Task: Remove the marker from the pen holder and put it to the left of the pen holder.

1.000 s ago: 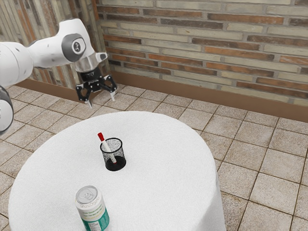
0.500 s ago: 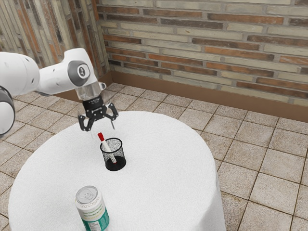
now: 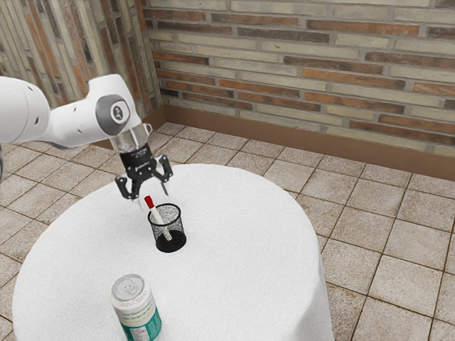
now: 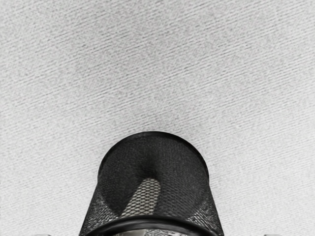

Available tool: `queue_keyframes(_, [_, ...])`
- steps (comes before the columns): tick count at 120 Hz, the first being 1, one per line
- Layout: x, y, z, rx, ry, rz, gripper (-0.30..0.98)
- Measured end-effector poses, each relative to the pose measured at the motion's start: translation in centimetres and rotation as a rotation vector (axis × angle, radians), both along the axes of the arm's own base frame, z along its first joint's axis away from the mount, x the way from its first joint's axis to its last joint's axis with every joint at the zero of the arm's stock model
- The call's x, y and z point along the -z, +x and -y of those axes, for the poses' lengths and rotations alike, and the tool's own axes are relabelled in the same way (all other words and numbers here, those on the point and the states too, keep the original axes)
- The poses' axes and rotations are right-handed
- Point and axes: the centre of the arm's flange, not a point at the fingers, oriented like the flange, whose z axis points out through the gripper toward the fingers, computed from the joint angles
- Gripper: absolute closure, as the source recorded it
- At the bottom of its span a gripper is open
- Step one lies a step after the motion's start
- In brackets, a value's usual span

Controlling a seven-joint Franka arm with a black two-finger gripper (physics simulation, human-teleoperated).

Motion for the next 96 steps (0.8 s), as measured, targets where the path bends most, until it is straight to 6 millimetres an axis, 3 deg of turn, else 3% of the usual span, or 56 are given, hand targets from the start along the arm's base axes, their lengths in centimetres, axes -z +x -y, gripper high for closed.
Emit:
queue_keyframes(20, [0.4, -1.1, 0.0, -0.028, 0.009, -0.004, 0.24])
queue_keyframes(57, [0.7, -1.1, 0.0, -0.054, 0.025, 0.003, 0.47])
queue_keyframes(72, [1.1, -1.5, 0.1, -0.058, 0.027, -0.005, 0.46])
queue_keyframes(96, [0.2, -1.9, 0.0, -0.071, 0.038, -0.001, 0.62])
